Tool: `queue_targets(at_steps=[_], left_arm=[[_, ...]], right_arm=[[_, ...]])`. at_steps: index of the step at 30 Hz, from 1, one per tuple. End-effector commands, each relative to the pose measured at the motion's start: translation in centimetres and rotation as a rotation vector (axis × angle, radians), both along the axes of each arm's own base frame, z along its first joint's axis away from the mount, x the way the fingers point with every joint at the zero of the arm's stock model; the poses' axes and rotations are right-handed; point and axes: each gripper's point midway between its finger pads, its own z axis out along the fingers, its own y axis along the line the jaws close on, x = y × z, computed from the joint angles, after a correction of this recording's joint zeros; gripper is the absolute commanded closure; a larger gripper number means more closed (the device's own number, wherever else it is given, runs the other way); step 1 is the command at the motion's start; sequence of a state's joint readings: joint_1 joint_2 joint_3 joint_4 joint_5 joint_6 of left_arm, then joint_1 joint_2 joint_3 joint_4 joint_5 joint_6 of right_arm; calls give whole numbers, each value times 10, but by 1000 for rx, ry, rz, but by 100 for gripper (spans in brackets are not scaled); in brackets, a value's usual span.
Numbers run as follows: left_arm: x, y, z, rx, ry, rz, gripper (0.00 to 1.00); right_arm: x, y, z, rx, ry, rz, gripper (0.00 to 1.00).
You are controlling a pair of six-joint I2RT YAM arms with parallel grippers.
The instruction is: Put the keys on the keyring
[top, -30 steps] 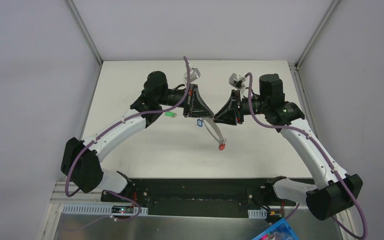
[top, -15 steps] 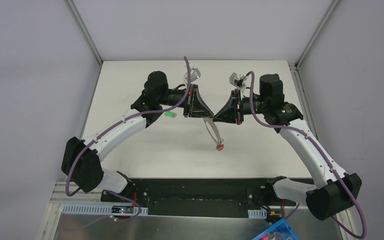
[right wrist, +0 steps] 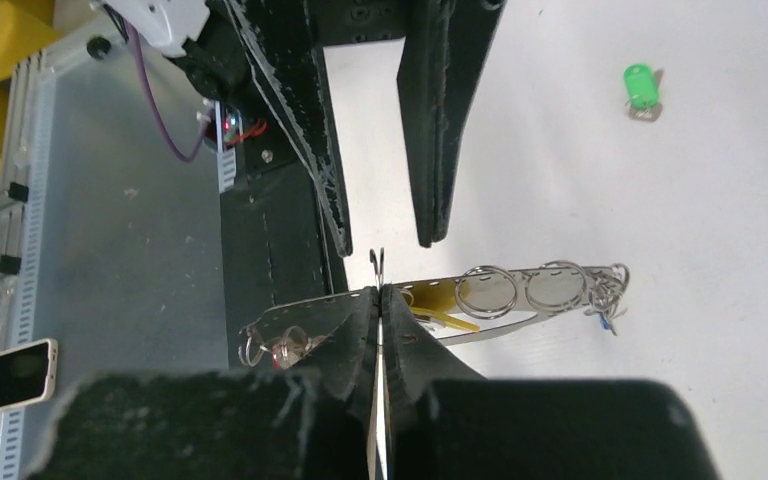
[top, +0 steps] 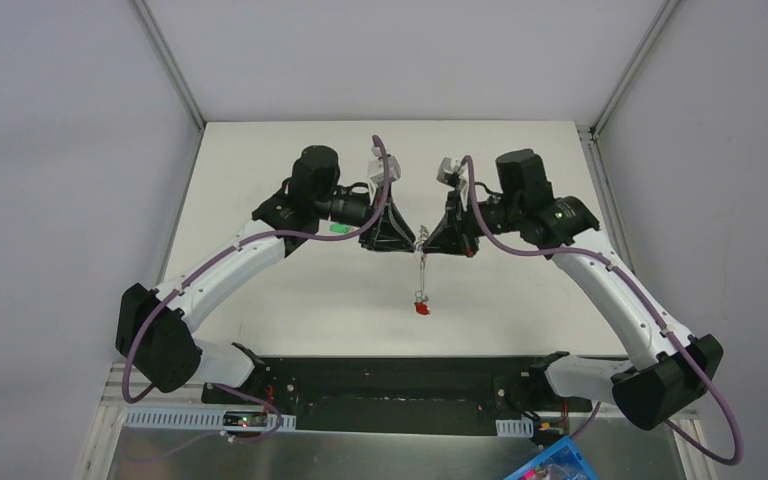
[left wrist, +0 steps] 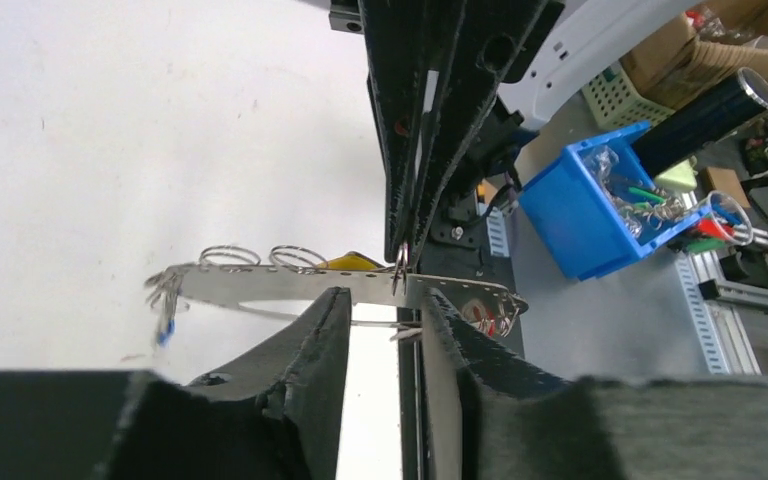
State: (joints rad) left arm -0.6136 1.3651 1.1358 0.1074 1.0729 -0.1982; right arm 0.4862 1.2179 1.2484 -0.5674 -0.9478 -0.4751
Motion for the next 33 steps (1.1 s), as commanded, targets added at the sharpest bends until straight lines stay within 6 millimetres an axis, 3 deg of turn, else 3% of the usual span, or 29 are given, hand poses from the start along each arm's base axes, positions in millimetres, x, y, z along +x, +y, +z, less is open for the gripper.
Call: queue_targets(at_steps=[1, 6, 20, 30, 33], left_arm=[[-2, 14, 4, 56, -172, -2, 62], [-1, 14, 4, 79, -198, 0, 55], [1, -2, -8, 128, -227, -24, 54], [-1, -2, -15, 139, -223, -35, 78], [-2, -3, -15, 141, -217, -43, 79]], right_arm=[[-2, 0, -5, -97, -53, 12, 100], [-1, 7, -9, -123, -25, 25, 100], [-5, 18, -12, -126, 15, 67, 100], [-6, 18, -11, -118, 9, 65, 100], [-5, 18, -10, -115, 8, 62, 100]])
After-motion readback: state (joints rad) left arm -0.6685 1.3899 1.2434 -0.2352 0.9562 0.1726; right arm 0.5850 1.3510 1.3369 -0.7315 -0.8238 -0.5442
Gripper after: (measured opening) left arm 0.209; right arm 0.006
